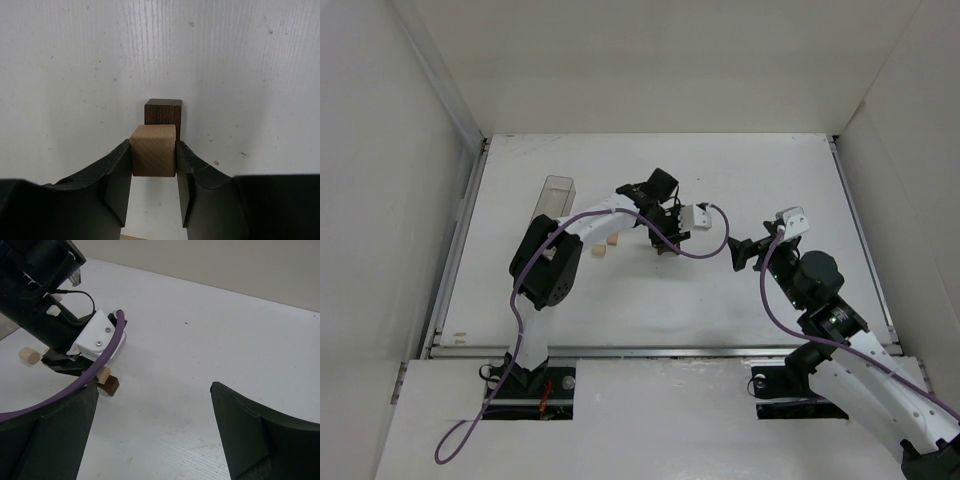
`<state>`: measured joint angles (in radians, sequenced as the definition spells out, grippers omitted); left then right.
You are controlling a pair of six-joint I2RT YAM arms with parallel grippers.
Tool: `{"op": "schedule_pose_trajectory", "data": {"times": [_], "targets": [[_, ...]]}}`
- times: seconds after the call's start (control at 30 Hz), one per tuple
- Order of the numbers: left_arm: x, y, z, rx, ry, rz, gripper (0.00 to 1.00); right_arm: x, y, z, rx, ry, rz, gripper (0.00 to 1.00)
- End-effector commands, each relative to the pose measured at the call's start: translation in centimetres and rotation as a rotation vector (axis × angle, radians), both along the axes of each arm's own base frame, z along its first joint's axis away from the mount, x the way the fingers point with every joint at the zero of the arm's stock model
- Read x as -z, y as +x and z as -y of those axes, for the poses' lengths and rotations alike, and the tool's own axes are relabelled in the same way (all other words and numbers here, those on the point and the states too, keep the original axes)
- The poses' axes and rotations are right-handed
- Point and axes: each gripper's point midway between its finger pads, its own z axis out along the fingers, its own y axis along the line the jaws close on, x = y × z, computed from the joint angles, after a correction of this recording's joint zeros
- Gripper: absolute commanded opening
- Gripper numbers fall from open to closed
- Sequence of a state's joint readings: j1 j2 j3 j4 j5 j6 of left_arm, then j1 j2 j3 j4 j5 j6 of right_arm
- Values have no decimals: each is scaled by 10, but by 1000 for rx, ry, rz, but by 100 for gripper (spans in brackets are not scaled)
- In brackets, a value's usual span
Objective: Build the wood block tower
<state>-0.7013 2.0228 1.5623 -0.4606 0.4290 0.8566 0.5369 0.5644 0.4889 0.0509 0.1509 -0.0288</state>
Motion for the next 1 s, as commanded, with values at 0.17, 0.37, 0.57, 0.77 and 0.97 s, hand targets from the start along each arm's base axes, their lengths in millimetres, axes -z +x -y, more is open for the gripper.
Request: {"op": "schedule_pose_trajectory", "data": {"times": [0.17,0.37,0.57,0.77,0.97], "targets": [[-2,1,2,14,8,37,0,-5,2,3,18,23,17,100],[1,-4,3,30,15,35,0,-10,1,5,27,33,33,100],[3,-7,0,31,28,20,0,-10,1,5,27,33,33,100],[-3,-7,7,16,12,19,0,-10,1,5,27,25,36,100],[-3,-8,7,15,26,31,0,-10,1,5,27,24,36,100]]}}
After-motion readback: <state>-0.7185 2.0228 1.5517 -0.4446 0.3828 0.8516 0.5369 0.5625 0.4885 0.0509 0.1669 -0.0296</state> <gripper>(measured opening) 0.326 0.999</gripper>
